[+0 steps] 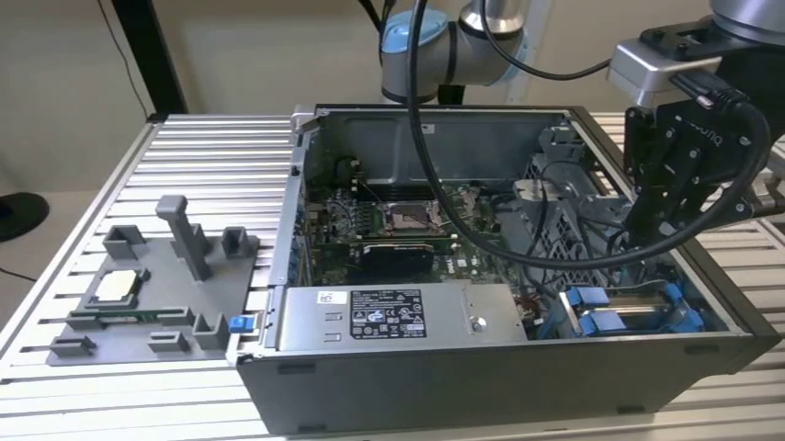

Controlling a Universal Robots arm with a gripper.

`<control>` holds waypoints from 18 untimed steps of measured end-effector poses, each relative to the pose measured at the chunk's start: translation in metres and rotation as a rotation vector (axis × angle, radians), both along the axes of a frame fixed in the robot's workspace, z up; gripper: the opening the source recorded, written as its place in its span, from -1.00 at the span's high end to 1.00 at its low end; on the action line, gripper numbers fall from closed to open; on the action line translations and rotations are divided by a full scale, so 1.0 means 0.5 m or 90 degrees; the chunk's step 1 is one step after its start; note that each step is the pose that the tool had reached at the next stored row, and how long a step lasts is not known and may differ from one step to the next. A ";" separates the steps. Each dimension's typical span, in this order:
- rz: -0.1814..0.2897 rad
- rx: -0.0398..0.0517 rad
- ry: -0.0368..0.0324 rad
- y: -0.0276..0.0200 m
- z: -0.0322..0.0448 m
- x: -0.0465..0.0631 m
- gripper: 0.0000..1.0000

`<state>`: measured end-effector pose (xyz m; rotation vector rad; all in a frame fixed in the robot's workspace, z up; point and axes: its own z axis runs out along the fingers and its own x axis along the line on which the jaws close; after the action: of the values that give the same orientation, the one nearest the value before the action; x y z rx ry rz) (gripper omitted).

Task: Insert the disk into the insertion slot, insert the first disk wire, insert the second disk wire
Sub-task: 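Insert the first disk wire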

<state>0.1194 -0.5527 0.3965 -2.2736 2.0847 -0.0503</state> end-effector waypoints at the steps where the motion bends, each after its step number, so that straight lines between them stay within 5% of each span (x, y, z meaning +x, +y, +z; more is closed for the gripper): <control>1: 0.000 0.0001 0.0000 0.0003 0.000 0.000 -1.00; 18: 0.000 -0.0001 -0.0007 0.0054 -0.005 0.000 -1.00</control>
<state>0.1194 -0.5500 0.3939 -2.2731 2.0842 -0.0515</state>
